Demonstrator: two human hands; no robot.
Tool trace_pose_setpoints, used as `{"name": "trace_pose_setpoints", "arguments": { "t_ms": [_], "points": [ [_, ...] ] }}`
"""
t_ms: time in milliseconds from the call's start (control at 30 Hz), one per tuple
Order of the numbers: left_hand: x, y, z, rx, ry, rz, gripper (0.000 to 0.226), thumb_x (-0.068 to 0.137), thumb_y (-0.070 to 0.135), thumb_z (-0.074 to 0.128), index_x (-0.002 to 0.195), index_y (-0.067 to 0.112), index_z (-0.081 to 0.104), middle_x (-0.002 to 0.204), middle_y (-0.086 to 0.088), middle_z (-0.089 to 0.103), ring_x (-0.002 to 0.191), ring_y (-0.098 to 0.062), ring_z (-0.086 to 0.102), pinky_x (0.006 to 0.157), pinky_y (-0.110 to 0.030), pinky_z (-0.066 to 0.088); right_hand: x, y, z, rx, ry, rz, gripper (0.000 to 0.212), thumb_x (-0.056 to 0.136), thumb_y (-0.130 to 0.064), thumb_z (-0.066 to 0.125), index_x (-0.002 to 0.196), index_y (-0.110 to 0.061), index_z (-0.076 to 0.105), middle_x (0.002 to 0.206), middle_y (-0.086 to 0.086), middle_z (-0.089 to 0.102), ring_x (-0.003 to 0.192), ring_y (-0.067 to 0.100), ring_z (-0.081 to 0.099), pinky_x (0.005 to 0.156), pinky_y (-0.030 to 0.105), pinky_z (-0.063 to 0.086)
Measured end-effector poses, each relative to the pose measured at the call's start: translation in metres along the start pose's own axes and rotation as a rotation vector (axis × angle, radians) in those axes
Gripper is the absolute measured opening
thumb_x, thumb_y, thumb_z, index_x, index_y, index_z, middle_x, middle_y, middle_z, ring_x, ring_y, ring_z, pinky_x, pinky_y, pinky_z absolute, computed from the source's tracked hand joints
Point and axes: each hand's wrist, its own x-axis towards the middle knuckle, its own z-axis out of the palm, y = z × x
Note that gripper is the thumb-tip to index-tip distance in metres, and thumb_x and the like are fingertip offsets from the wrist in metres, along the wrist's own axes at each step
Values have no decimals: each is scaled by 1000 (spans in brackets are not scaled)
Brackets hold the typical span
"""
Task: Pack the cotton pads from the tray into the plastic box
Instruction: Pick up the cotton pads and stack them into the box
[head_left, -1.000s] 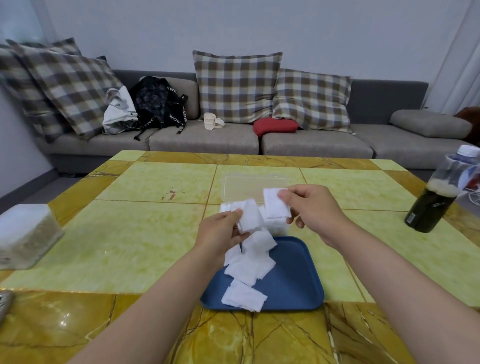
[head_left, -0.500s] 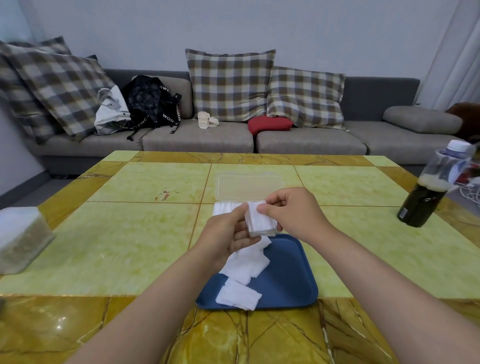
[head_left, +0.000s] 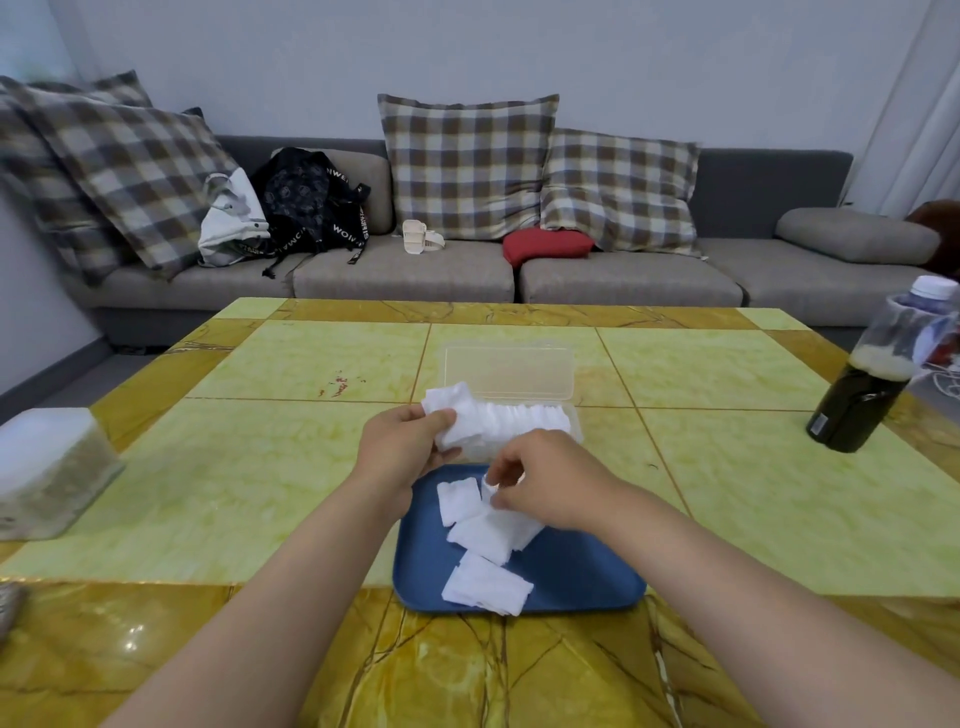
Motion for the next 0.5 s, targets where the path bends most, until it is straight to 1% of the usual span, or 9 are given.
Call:
{"name": "trace_pose_setpoints", "arguments": {
  "t_ms": [100, 200, 300, 367, 433, 500],
  "points": [
    [0, -2, 0, 7, -8, 8, 6, 91, 7, 69, 92, 0, 69, 89, -11, 72, 75, -21, 72, 70, -26, 63, 4, -8, 14, -94, -95, 26, 46, 79, -27, 78, 123, -26, 66, 102, -13, 66, 94, 11, 62, 84, 34, 55],
    [-2, -4, 1, 25, -30, 25, 7, 92, 6, 68, 85, 4, 67, 85, -10, 71, 73, -21, 72, 67, -26, 63, 8, -12, 22, -147, -143, 40, 65, 77, -26, 80, 136, -29, 55, 106, -13, 66, 96, 12, 60, 81, 33, 54],
    [-1, -5, 1, 33, -31, 23, 4, 92, 5, 67, 90, 2, 69, 87, -12, 73, 73, -22, 72, 63, -24, 62, 12, -12, 22, -131, -154, 78, 68, 75, -22, 78, 138, -29, 52, 103, -13, 66, 99, 14, 64, 82, 34, 55],
    [0, -6, 0, 42, -15, 20, 4, 92, 5, 68, 88, 3, 69, 86, -11, 72, 74, -21, 71, 63, -23, 62, 12, -10, 19, -80, -168, 109, 67, 75, -19, 78, 138, -25, 55, 97, -13, 65, 96, 14, 65, 82, 32, 56],
    [2, -6, 0, 54, 1, 21, 5, 92, 7, 68, 88, 5, 68, 87, -9, 72, 75, -20, 70, 65, -24, 62, 11, -6, 11, 9, -170, 138, 70, 75, -16, 81, 140, -21, 55, 90, -13, 64, 90, 12, 64, 77, 27, 54],
    [3, -6, -2, 59, 12, 22, 5, 92, 8, 68, 93, 4, 69, 92, -9, 72, 79, -19, 71, 68, -25, 63, 9, -2, -1, 131, -168, 183, 72, 76, -14, 83, 142, -18, 53, 89, -10, 64, 83, 9, 63, 70, 21, 49]
  ]
}}
